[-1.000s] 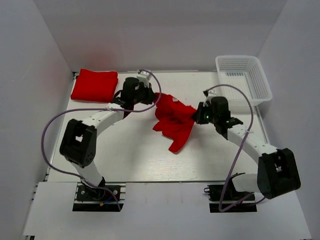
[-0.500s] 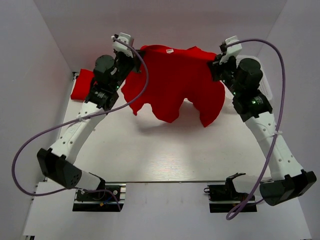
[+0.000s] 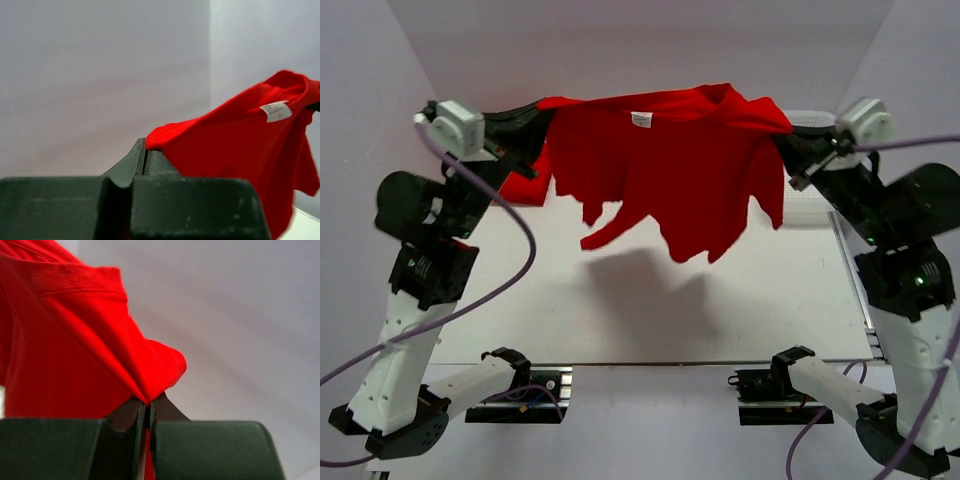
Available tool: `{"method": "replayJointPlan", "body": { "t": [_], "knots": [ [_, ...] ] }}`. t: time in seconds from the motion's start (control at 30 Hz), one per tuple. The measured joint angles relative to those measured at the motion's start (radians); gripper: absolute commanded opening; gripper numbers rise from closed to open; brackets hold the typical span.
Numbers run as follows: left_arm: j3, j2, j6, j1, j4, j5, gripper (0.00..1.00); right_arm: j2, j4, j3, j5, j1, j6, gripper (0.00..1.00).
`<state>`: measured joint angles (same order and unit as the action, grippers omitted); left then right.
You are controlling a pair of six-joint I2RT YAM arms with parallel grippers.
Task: Fold and stack the t-shirts
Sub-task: Flatten out the tshirt
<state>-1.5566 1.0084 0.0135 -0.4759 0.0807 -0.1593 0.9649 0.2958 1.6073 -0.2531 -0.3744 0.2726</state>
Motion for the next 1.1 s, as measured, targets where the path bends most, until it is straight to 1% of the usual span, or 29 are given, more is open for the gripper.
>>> {"method": "replayJointPlan", "body": {
  "t": [0.1, 0.2, 0.33, 0.43, 0.53, 0.63, 0.67, 0.7, 0.73, 0.77, 0.8, 0.83, 0.87, 0.9, 0.97, 1.0, 1.03, 1.1],
  "knots": [
    [-0.037, -0.030, 0.001, 0.000, 0.021, -0.039, 0.00, -0.028, -0.003, 0.045, -0.056, 0.000, 0.009, 0.00],
    [-0.056, -0.043, 0.001, 0.000, 0.036, -0.068, 0.00, -0.036, -0.013, 0.053, -0.084, 0.000, 0.012, 0.00],
    [-0.058, -0.016, 0.006, 0.003, 0.039, -0.045, 0.00, 0.019, -0.035, 0.053, -0.082, 0.000, 0.011, 0.00],
    [-0.029, 0.042, 0.012, 0.008, 0.008, 0.046, 0.00, 0.132, -0.070, 0.057, -0.039, 0.002, 0.004, 0.00],
    [0.070, 0.131, 0.014, 0.014, -0.059, 0.207, 0.00, 0.281, -0.108, 0.056, 0.030, 0.010, -0.005, 0.00],
    [0.174, 0.279, -0.005, 0.026, -0.105, 0.369, 0.00, 0.482, -0.135, 0.053, 0.095, 0.025, -0.026, 0.00],
    [0.203, 0.351, -0.021, 0.031, -0.104, 0.415, 0.02, 0.557, -0.147, 0.055, 0.105, 0.030, -0.033, 0.03],
    [0.220, 0.426, -0.045, 0.038, -0.098, 0.447, 0.13, 0.644, -0.150, 0.057, 0.109, 0.037, -0.041, 0.18],
    [0.225, 0.505, -0.073, 0.045, -0.082, 0.476, 0.42, 0.728, -0.147, 0.066, 0.103, 0.043, -0.056, 0.34],
    [0.220, 0.586, -0.099, 0.053, -0.059, 0.499, 0.62, 0.816, -0.141, 0.087, 0.097, 0.049, -0.067, 0.51],
    [0.209, 0.671, -0.125, 0.062, -0.027, 0.518, 0.75, 0.912, -0.134, 0.115, 0.091, 0.055, -0.080, 0.88],
    [0.181, 0.765, -0.163, 0.075, 0.020, 0.537, 0.90, 1.003, -0.117, 0.155, 0.084, 0.059, -0.090, 0.90],
    [0.146, 0.846, -0.190, 0.088, 0.070, 0.548, 0.97, 1.092, -0.085, 0.205, 0.078, 0.061, -0.089, 0.90],
    [0.103, 0.926, -0.217, 0.101, 0.126, 0.559, 1.00, 1.186, -0.034, 0.274, 0.073, 0.064, -0.092, 0.90],
    [0.032, 1.042, -0.259, 0.123, 0.211, 0.574, 1.00, 1.305, 0.029, 0.365, 0.067, 0.068, -0.102, 0.90],
    [0.016, 1.068, -0.271, 0.134, 0.237, 0.578, 1.00, 1.330, 0.055, 0.379, 0.065, 0.069, -0.107, 0.90],
    [0.004, 1.080, -0.278, 0.144, 0.259, 0.581, 1.00, 1.333, 0.079, 0.374, 0.061, 0.069, -0.110, 0.90],
    [0.001, 1.064, -0.282, 0.157, 0.261, 0.579, 1.00, 1.275, 0.108, 0.315, 0.048, 0.069, -0.133, 0.90]
  ]
}}
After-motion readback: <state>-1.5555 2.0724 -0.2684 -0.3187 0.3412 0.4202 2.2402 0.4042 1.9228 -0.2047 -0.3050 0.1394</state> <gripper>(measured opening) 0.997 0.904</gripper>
